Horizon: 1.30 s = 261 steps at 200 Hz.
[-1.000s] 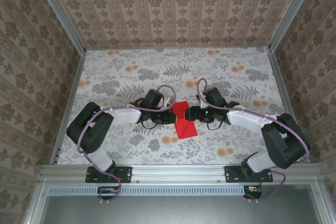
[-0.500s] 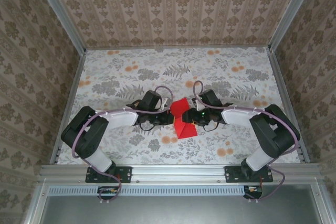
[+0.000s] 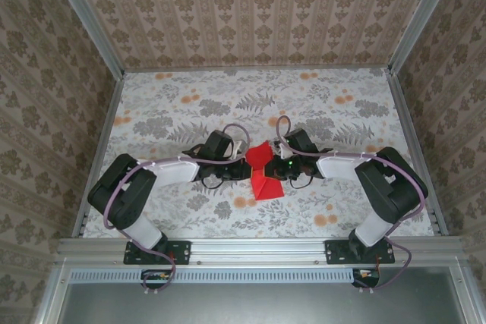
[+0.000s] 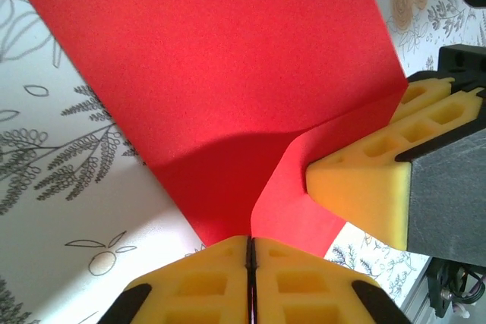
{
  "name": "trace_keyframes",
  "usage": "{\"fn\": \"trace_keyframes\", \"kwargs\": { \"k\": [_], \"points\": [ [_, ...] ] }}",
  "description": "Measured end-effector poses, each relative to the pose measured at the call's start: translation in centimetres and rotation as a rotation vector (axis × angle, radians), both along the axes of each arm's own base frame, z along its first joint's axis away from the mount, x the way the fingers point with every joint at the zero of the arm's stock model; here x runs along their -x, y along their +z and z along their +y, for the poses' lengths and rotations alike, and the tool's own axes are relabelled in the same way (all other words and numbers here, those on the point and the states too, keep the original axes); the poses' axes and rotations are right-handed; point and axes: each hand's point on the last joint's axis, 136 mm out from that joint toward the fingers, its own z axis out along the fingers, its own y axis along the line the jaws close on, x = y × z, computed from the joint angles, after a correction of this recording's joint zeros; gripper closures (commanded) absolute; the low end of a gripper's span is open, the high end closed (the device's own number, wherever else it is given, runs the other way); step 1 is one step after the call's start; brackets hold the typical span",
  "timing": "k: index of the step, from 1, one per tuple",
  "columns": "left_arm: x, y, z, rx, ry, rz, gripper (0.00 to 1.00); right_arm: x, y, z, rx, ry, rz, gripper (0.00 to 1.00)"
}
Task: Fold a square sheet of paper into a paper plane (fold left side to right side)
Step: Turn over the paper at the center of the table.
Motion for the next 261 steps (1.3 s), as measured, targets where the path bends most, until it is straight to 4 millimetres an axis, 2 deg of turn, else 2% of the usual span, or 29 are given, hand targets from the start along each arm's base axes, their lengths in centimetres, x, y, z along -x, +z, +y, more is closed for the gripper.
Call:
{"fn": "trace_keyframes", "kwargs": {
  "k": [16, 40, 52, 94, 120, 138, 167, 190, 210, 236, 261],
  "points": [
    [-0.4, 0.7, 0.2, 0.015, 0.013, -0.014, 0.73, -0.1, 0.3, 0.0, -0.003, 0.001, -0.008, 0.96],
    [-1.2, 2.8, 0.8, 0.053, 0.038, -0.063, 0.47, -0.3, 1.5, 0.0, -0.017, 0.007, -0.049, 0.97],
    [-1.7, 4.3, 1.3, 0.082, 0.062, -0.092, 0.34, -0.6, 2.3, -0.1, -0.027, 0.007, -0.078, 0.97],
    [-3.3, 10.6, 3.6, 0.205, 0.148, -0.247, 0.0, -2.9, 6.6, -1.8, -0.1, -0.028, -0.206, 0.96],
    [-4.2, 15.7, 5.1, 0.305, 0.195, -0.38, 0.0, -4.2, 10.3, -2.9, -0.174, -0.043, -0.31, 0.96],
    [-4.3, 18.7, 5.8, 0.37, 0.203, -0.464, 0.0, -4.5, 13.9, -3.1, -0.237, -0.027, -0.405, 0.96],
    [-3.7, 21.7, 5.5, 0.457, 0.168, -0.52, 0.0, -4.4, 20.5, -2.2, -0.344, 0.038, -0.569, 0.96],
    [-3.2, 24.0, 4.8, 0.532, 0.121, -0.546, 0.0, -4.0, 24.6, -1.8, -0.419, 0.075, -0.664, 0.96],
    [-2.8, 26.2, 4.2, 0.593, 0.078, -0.575, 0.01, -3.7, 27.1, -1.3, -0.468, 0.1, -0.716, 0.95],
    [-1.9, 28.9, 3.1, 0.659, 0.005, -0.612, 0.04, -3.0, 29.4, -0.4, -0.512, 0.137, -0.751, 0.95],
    [-0.9, 30.3, 2.0, 0.694, -0.054, -0.628, 0.08, -2.2, 31.3, 0.5, -0.547, 0.176, -0.785, 0.95]
  ]
}}
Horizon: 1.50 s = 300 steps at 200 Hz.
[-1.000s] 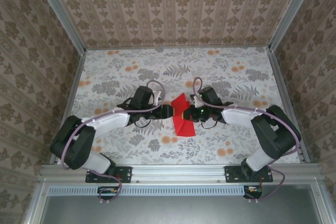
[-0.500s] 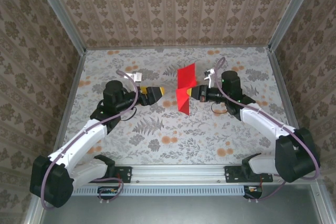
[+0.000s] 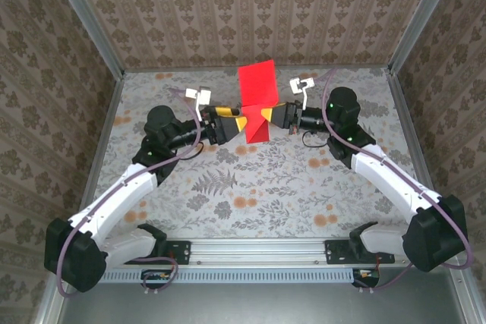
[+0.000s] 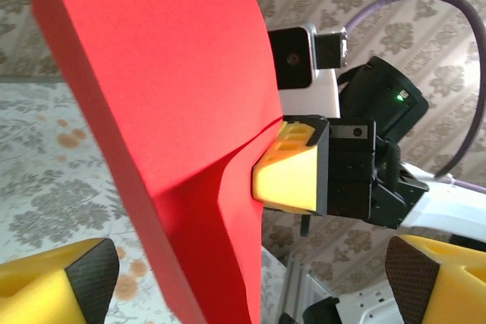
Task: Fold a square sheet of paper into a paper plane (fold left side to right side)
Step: Turn over the paper at the center of the table.
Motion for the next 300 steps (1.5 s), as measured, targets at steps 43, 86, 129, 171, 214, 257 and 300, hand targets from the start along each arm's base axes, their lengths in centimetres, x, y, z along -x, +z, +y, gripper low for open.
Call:
{"fn": "trace_keyframes", "kwargs": {
  "k": [43, 86, 129, 171, 214, 257, 300],
  "points": [
    [0.4, 0.4, -1.2, 0.0, -0.047, -0.003, 0.18, 1.1, 1.4, 0.9, -0.033, 0.048, -0.027, 0.94],
    [0.7, 0.4, -1.6, -0.002, -0.06, -0.016, 0.38, 1.4, 1.7, 1.2, -0.043, 0.057, -0.019, 0.92],
    [0.8, 0.8, -1.4, 0.006, -0.046, -0.026, 0.61, 1.5, 2.0, 1.3, -0.058, 0.062, -0.015, 0.87],
    [0.8, 1.1, -1.2, 0.011, -0.035, -0.039, 0.79, 1.4, 1.8, 1.2, -0.061, 0.052, -0.011, 0.81],
    [0.8, 1.1, -1.1, 0.006, -0.023, -0.035, 0.89, 1.0, 1.0, 1.1, -0.049, 0.027, 0.004, 0.69],
    [0.5, -0.2, -0.2, -0.073, 0.062, -0.026, 1.0, 0.7, -0.8, -0.5, 0.032, -0.085, 0.031, 0.47],
    [0.6, -3.0, -0.1, -0.292, 0.171, -0.028, 1.0, 1.0, -1.1, -4.6, 0.151, -0.296, -0.019, 0.21]
  ]
}}
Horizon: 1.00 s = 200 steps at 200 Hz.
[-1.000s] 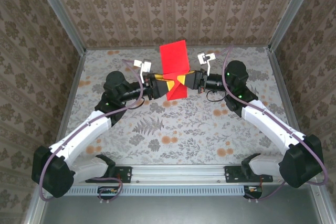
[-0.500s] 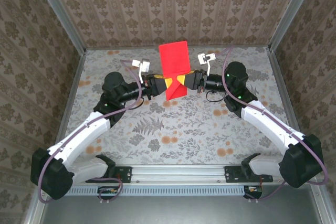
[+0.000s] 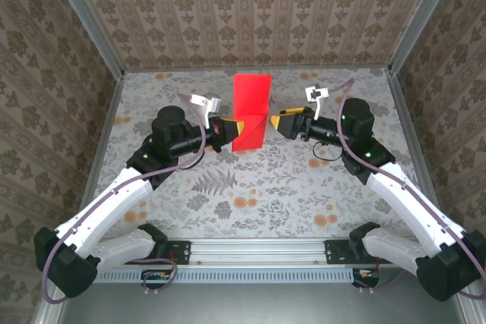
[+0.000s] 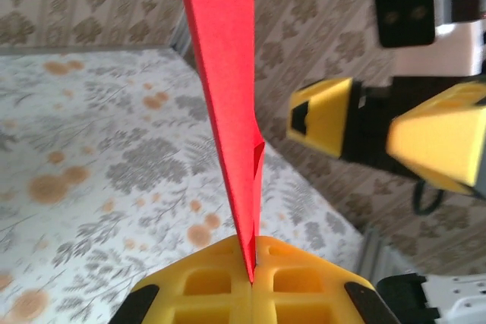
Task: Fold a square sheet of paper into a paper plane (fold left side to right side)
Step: Turn over the paper at the center of the table.
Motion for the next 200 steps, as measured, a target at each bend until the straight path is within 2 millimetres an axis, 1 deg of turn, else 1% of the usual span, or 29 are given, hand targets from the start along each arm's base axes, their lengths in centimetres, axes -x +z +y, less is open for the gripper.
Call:
{"fn": "trace_keyframes", "kwargs": {
  "k": [16, 29, 38, 54, 98, 131, 159, 182, 200],
  "points": [
    [0.3, -0.9, -0.1, -0.087, 0.035, -0.013, 1.0, 0.0, -0.8, -1.4, 0.06, -0.075, 0.001, 0.13],
    [0.5, -1.8, -0.1, -0.165, 0.069, -0.019, 1.0, -0.2, -1.9, -2.5, 0.121, -0.14, 0.018, 0.04],
    [0.5, -2.6, -0.1, -0.22, 0.093, -0.017, 1.0, -0.3, -2.7, -3.4, 0.158, -0.187, 0.039, 0.01],
    [0.3, -4.1, -0.1, -0.322, 0.138, -0.011, 1.0, -0.5, -4.1, -5.0, 0.226, -0.271, 0.067, 0.0],
    [-0.1, -9.6, 0.0, -0.645, 0.268, 0.034, 1.0, -0.9, -7.4, -9.8, 0.395, -0.504, 0.158, 0.0],
    [-0.6, -12.2, 0.1, -0.849, 0.403, 0.076, 1.0, -0.7, -9.4, -13.2, 0.502, -0.651, 0.225, 0.0],
    [-0.9, -14.4, 0.7, -0.983, 0.549, 0.12, 1.0, -0.3, -10.5, -15.1, 0.56, -0.731, 0.264, 0.0],
    [-1.0, -16.2, 1.4, -1.05, 0.662, 0.177, 1.0, 0.0, -11.0, -15.9, 0.587, -0.762, 0.279, 0.0],
    [-1.1, -17.4, 1.5, -1.076, 0.731, 0.228, 1.0, 0.1, -11.1, -16.3, 0.596, -0.779, 0.28, 0.0]
  ]
}}
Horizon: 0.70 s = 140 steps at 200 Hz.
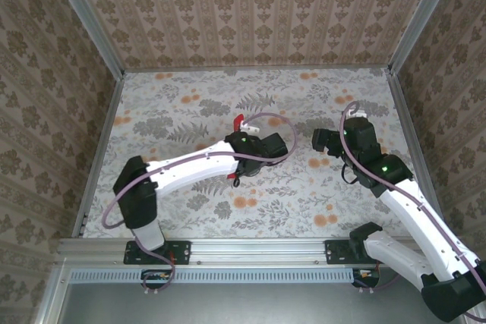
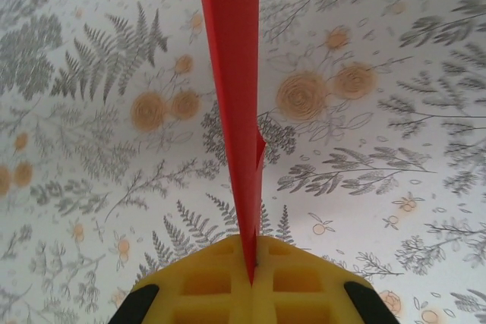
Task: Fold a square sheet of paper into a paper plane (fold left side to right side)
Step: Turn over the paper at the center of the table.
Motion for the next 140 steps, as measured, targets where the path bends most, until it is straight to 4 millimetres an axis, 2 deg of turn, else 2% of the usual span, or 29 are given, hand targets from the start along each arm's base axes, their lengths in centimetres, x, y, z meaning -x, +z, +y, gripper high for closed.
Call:
{"fn": "trace_keyframes", "kwargs": {
  "k": [36, 59, 83, 140],
  "points": [
    [-0.3, -2.0, -1.6, -0.024, 0.09, 0.048, 1.0, 0.1, -0.3, -0.2, 0.003, -0.005, 0.003, 0.0],
    [-0.3, -4.0, -2.9, -0.04, 0.112, 0.1, 1.0, 0.2, -0.5, -0.3, 0.006, -0.009, 0.008, 0.0],
    [0.0, -6.3, -3.4, -0.045, 0.127, 0.173, 1.0, 0.2, -0.6, -0.5, 0.006, -0.013, 0.01, 0.0],
    [-0.3, -9.3, -5.8, 0.076, 0.125, 0.308, 0.99, 0.4, -0.5, -0.8, 0.008, -0.019, 0.007, 0.0]
  ]
}}
